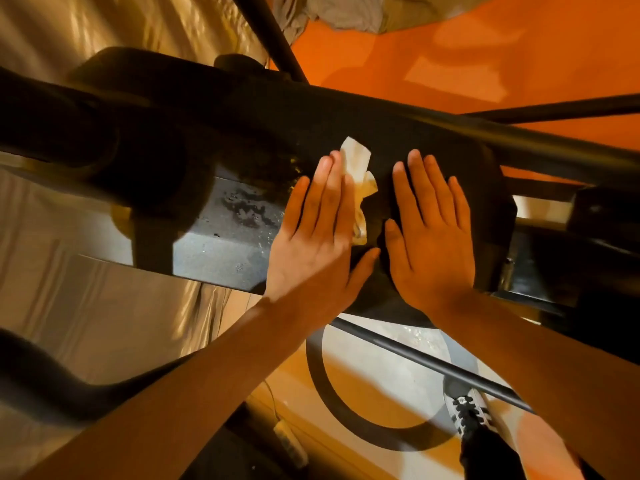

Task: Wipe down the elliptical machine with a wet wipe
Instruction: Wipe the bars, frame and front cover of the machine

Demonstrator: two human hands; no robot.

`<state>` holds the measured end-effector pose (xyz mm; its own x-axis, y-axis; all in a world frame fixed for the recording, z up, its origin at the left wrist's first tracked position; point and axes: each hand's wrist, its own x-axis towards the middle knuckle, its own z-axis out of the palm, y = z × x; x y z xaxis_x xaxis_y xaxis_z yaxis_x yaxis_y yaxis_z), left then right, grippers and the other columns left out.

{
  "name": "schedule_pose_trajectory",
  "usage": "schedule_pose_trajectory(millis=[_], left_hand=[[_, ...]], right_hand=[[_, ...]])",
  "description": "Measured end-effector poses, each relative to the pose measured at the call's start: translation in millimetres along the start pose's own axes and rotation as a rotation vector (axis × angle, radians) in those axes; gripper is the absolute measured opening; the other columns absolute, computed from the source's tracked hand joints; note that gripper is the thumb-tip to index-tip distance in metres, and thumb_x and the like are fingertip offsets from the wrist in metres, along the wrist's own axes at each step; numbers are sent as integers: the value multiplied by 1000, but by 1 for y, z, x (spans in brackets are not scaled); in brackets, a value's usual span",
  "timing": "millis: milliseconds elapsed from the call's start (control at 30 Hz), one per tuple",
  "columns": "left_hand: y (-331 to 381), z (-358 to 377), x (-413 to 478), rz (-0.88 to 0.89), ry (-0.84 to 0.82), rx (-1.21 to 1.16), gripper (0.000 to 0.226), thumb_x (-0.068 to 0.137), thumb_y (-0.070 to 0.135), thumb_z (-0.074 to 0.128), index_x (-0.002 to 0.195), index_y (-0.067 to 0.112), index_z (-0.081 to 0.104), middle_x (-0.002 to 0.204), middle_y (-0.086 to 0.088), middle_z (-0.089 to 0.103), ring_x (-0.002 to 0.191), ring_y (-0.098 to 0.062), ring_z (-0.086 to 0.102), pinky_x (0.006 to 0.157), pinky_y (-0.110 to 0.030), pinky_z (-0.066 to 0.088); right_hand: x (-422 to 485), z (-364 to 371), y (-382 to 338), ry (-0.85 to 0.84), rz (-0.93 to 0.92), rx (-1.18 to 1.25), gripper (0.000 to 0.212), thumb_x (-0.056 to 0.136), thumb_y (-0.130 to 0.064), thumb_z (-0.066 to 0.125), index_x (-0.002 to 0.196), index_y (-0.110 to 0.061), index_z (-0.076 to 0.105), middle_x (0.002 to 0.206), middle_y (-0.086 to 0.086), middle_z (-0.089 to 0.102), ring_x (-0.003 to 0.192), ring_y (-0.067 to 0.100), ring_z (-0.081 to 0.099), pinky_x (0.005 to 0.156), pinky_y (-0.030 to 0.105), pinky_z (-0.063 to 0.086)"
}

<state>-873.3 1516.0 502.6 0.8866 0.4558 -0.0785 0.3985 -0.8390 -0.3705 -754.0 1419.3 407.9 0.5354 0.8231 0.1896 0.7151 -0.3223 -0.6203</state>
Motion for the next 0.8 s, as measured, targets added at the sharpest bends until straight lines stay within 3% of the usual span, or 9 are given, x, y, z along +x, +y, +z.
schedule_pose_trajectory(millis=[167,333,467,567,667,800], left_hand=[[2,0,7,64,29,-14,78,108,52,33,161,-3,24,170,-23,17,160,-33,13,130,-48,10],[5,-2,-25,14,-69,-84,78,107,54,26,165,4,15,173,-16,8,161,-28,6,131,-45,6],[6,-9,-63,8,-141,-3,82,106,63,17,165,5,17,172,-16,13,160,-30,12,130,-44,6],[-7,-9,-13,-95,-119,17,82,107,61,9,166,4,7,174,-17,3,161,-29,2,130,-44,-2],[-16,-9,35,-150,-98,47,78,109,56,8,165,2,10,173,-17,6,161,-29,3,130,-44,-2],[17,-8,-22,-32,-182,10,81,107,60,2,165,4,9,173,-17,4,161,-30,3,130,-45,-1]], right_hand=[[-1,1,0,8,5,6,62,105,-33,28,162,-8,25,170,14,18,158,30,12,127,53,15],[0,1,0,16,1,3,61,106,-33,28,162,-8,25,169,14,19,158,31,13,126,53,16],[-1,0,0,8,5,-7,62,106,-34,28,162,-9,23,170,14,18,158,31,12,127,52,14],[0,0,0,1,0,-15,62,106,-34,29,162,-8,23,170,14,18,158,31,12,127,51,13],[0,1,-1,13,-1,-20,62,106,-34,29,162,-8,25,169,15,20,158,31,14,127,51,14],[0,0,0,3,-1,-24,63,105,-34,30,162,-8,23,170,14,18,158,31,12,127,51,13]])
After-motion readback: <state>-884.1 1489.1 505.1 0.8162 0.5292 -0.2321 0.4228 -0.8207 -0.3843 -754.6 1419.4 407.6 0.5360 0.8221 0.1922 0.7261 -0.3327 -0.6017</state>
